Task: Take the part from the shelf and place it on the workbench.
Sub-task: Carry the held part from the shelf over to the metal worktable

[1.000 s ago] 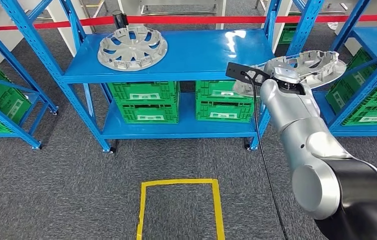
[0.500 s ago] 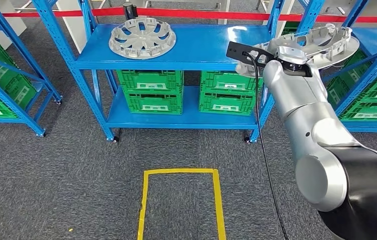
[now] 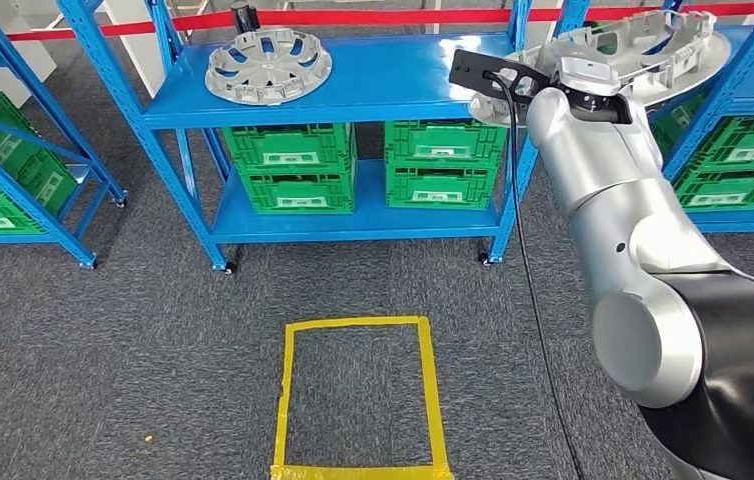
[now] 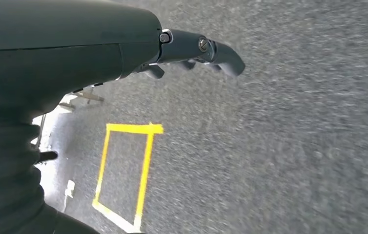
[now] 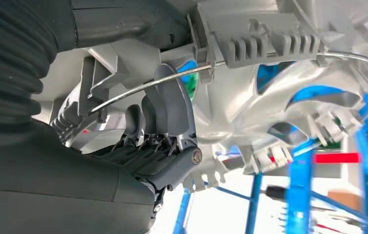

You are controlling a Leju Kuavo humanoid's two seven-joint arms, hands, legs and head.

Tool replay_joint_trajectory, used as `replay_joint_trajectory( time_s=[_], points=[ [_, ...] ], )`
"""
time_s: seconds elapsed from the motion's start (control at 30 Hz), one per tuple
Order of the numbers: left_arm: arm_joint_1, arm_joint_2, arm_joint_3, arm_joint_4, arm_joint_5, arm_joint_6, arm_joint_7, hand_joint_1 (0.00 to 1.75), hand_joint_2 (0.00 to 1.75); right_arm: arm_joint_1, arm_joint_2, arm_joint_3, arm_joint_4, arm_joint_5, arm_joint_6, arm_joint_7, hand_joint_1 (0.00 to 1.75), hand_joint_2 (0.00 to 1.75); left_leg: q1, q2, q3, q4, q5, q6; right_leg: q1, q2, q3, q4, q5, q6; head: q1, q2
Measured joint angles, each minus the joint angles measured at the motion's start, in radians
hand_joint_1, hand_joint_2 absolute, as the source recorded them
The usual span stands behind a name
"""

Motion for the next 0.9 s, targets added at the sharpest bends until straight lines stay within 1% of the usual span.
replay_joint_trajectory(
  time_s=[0.03,0.07,0.1,0.13,0.17,0.2,0.23,0.27,0.3,0.33,0.37,0.4,0.43,0.47,0.5,0.53,0.57,0.6,0.63,0.67,0.7,0.73,0.77,0.8,0.83,0.87,0.9],
  points=[
    [0.0,0.001,0.0,0.001,-0.003,0.0,-0.001,0.0,1.75,0.001,-0.004,0.0,0.0,-0.001,0.0,-0.004,1.75,1.75,0.0,0.0,-0.011,0.069,-0.041,-0.002,0.001,0.0,-0.016,0.0,0.013,-0.001,-0.001,0.0],
    [-0.001,0.002,0.0,0.002,-0.006,0.0,-0.002,0.0,1.75,0.002,-0.009,0.0,0.0,-0.001,0.0,-0.007,1.75,1.75,0.0,0.0,-0.014,0.123,-0.058,-0.003,0.002,0.0,-0.033,0.0,0.026,-0.002,-0.001,0.0],
    [-0.001,0.002,0.0,0.003,-0.01,-0.001,-0.002,0.0,1.75,0.004,-0.014,0.0,0.0,-0.002,0.0,-0.009,1.75,1.75,0.0,0.0,-0.003,0.15,-0.053,-0.002,0.004,0.001,-0.049,0.001,0.039,-0.002,-0.001,0.0],
    [-0.003,0.003,0.0,0.004,-0.013,-0.001,-0.003,0.0,1.75,0.005,-0.019,0.0,0.0,-0.003,0.0,-0.01,1.75,1.75,-0.001,0.0,0.023,0.141,-0.032,0.001,0.005,0.002,-0.065,0.002,0.051,-0.001,-0.002,0.0],
    [-0.004,0.004,0.0,0.005,-0.016,-0.003,-0.004,0.0,1.75,0.005,-0.025,0.0,0.0,-0.003,-0.001,-0.01,1.75,1.75,-0.002,-0.001,0.069,0.096,-0.009,0.006,0.006,0.003,-0.079,0.003,0.063,0.001,-0.002,0.0],
    [-0.006,0.006,0.0,0.005,-0.019,-0.004,-0.006,0.0,1.75,0.005,-0.032,0.0,0.0,-0.003,-0.001,-0.01,1.75,1.75,-0.005,-0.001,0.127,0.026,-0.004,0.013,0.008,0.004,-0.092,0.004,0.074,0.004,-0.001,0.0],
    [-0.008,0.008,0.0,0.006,-0.02,-0.005,-0.01,0.0,1.75,0.005,-0.04,0.0,-0.001,-0.003,-0.002,-0.011,1.75,1.75,-0.008,-0.002,0.183,-0.052,-0.013,0.02,0.009,0.003,-0.101,0.005,0.085,0.009,-0.001,0.0],
    [-0.008,0.01,0.0,0.006,-0.023,-0.006,-0.014,0.0,1.75,0.005,-0.047,-0.001,-0.001,-0.004,-0.003,-0.013,1.75,1.75,-0.012,-0.003,0.22,-0.112,-0.025,0.026,0.008,0.002,-0.106,0.003,0.097,0.014,-0.001,0.0],
    [-0.009,0.011,0.0,0.007,-0.024,-0.007,-0.018,0.0,1.75,0.005,-0.053,-0.001,-0.002,-0.004,-0.005,-0.015,1.75,1.75,-0.017,-0.004,0.239,-0.149,-0.037,0.03,0.007,0.001,-0.108,-0.002,0.108,0.021,-0.002,0.0],
    [-0.008,0.013,0.0,0.007,-0.026,-0.008,-0.023,0.0,1.75,0.006,-0.059,-0.001,-0.002,-0.005,-0.007,-0.019,1.75,1.75,-0.02,-0.004,0.239,-0.164,-0.033,0.035,0.005,0.0,-0.109,-0.009,0.121,0.027,-0.002,0.0],
    [-0.007,0.014,0.0,0.009,-0.027,-0.008,-0.028,0.0,1.75,0.006,-0.065,-0.001,-0.001,-0.005,-0.009,-0.022,1.75,1.75,-0.018,-0.002,0.232,-0.166,-0.021,0.042,0.004,0.001,-0.111,-0.015,0.13,0.033,-0.003,0.0],
    [-0.007,0.014,0.0,0.01,-0.027,-0.008,-0.031,0.0,1.75,0.006,-0.072,-0.001,-0.001,-0.006,-0.011,-0.025,1.75,1.75,-0.016,0.0,0.227,-0.172,-0.008,0.05,0.003,0.002,-0.117,-0.013,0.121,0.039,-0.003,0.0],
    [-0.007,0.015,0.0,0.01,-0.027,-0.008,-0.035,0.0,1.75,0.006,-0.078,-0.001,-0.001,-0.006,-0.012,-0.026,1.75,1.75,-0.013,0.003,0.218,-0.176,0.007,0.058,0.003,0.003,-0.127,0.009,0.092,0.043,-0.002,0.0],
    [-0.007,0.014,0.0,0.011,-0.027,-0.008,-0.037,0.0,1.75,0.005,-0.083,-0.001,-0.001,-0.006,-0.013,-0.026,1.75,1.75,-0.009,0.006,0.207,-0.179,0.021,0.065,0.003,0.004,-0.142,0.052,0.045,0.048,-0.001,0.0],
    [-0.007,0.015,0.0,0.012,-0.027,-0.008,-0.038,0.0,1.75,0.005,-0.087,-0.001,-0.001,-0.007,-0.013,-0.026,1.75,1.75,-0.009,0.007,0.191,-0.178,0.034,0.069,0.002,0.005,-0.159,0.117,-0.01,0.052,0.0,0.0],
    [-0.008,0.015,0.0,0.012,-0.028,-0.009,-0.037,0.0,1.75,0.005,-0.09,-0.001,-0.001,-0.007,-0.013,-0.025,1.75,1.75,-0.009,0.008,0.174,-0.176,0.046,0.07,0.001,0.005,-0.175,0.19,-0.054,0.056,0.001,0.0],
    [-0.008,0.015,0.0,0.012,-0.028,-0.009,-0.036,0.0,1.75,0.005,-0.093,-0.001,0.0,-0.008,-0.013,-0.023,1.75,1.75,-0.009,0.009,0.158,-0.173,0.057,0.07,-0.001,0.004,-0.184,0.251,-0.077,0.059,0.001,0.0],
    [-0.008,0.015,0.0,0.012,-0.029,-0.01,-0.035,0.0,1.75,0.006,-0.095,-0.001,0.0,-0.009,-0.012,-0.02,1.75,1.75,-0.008,0.009,0.141,-0.169,0.067,0.069,-0.002,0.004,-0.179,0.286,-0.077,0.061,0.001,0.0],
    [-0.008,0.015,0.0,0.012,-0.029,-0.011,-0.033,0.0,1.75,0.006,-0.096,-0.001,0.0,-0.01,-0.011,-0.016,1.75,1.75,-0.007,0.01,0.124,-0.163,0.076,0.066,-0.003,0.004,-0.157,0.285,-0.06,0.063,0.001,0.0],
    [-0.009,0.015,0.0,0.013,-0.03,-0.012,-0.031,0.0,1.75,0.005,-0.097,-0.001,0.0,-0.01,-0.01,-0.011,1.75,1.75,-0.006,0.011,0.109,-0.157,0.084,0.063,-0.004,0.004,-0.116,0.246,-0.036,0.063,0.001,0.0],
    [-0.01,0.015,0.0,0.012,-0.031,-0.014,-0.03,0.0,1.75,0.004,-0.098,-0.002,0.0,-0.011,-0.01,-0.006,1.75,1.75,-0.005,0.012,0.096,-0.151,0.09,0.059,-0.006,0.003,-0.065,0.18,-0.028,0.064,0.001,0.0],
    [-0.011,0.017,0.0,0.012,-0.033,-0.016,-0.031,0.0,1.75,0.003,-0.098,-0.002,-0.001,-0.013,-0.01,-0.003,1.75,1.75,-0.006,0.012,0.084,-0.144,0.096,0.053,-0.004,0.004,-0.015,0.108,-0.033,0.062,0.0,0.0],
    [-0.012,0.018,0.0,0.012,-0.035,-0.017,-0.033,0.0,1.75,0.002,-0.1,-0.003,-0.001,-0.016,-0.011,-0.002,1.75,1.75,-0.006,0.012,0.075,-0.14,0.103,0.046,-0.002,0.005,0.019,0.054,-0.043,0.057,0.0,0.0],
    [-0.012,0.02,0.0,0.011,-0.038,-0.02,-0.037,0.0,1.75,0.002,-0.102,-0.004,-0.001,-0.018,-0.012,-0.003,1.75,1.75,-0.007,0.012,0.069,-0.14,0.111,0.04,0.001,0.006,0.036,0.02,-0.056,0.052,0.0,0.0],
    [-0.013,0.022,0.0,0.011,-0.041,-0.021,-0.041,0.0,1.75,0.002,-0.105,-0.005,-0.001,-0.021,-0.013,-0.005,1.75,1.75,-0.008,0.012,0.066,-0.142,0.12,0.033,0.004,0.007,0.039,0.008,-0.056,0.045,0.0,0.0],
    [-0.013,0.025,0.0,0.011,-0.044,-0.022,-0.044,0.0,1.75,0.003,-0.109,-0.007,-0.001,-0.024,-0.015,-0.008,1.75,1.75,-0.007,0.011,0.062,-0.146,0.128,0.026,0.003,0.005,0.033,0.007,-0.048,0.037,0.0,0.0],
    [-0.013,0.027,0.0,0.011,-0.047,-0.023,-0.043,0.0,1.75,0.003,-0.112,-0.009,-0.001,-0.026,-0.015,-0.01,1.75,1.75,-0.006,0.009,0.056,-0.145,0.125,0.021,0.001,0.004,0.028,0.003,-0.039,0.028,0.0,0.0]
  ],
)
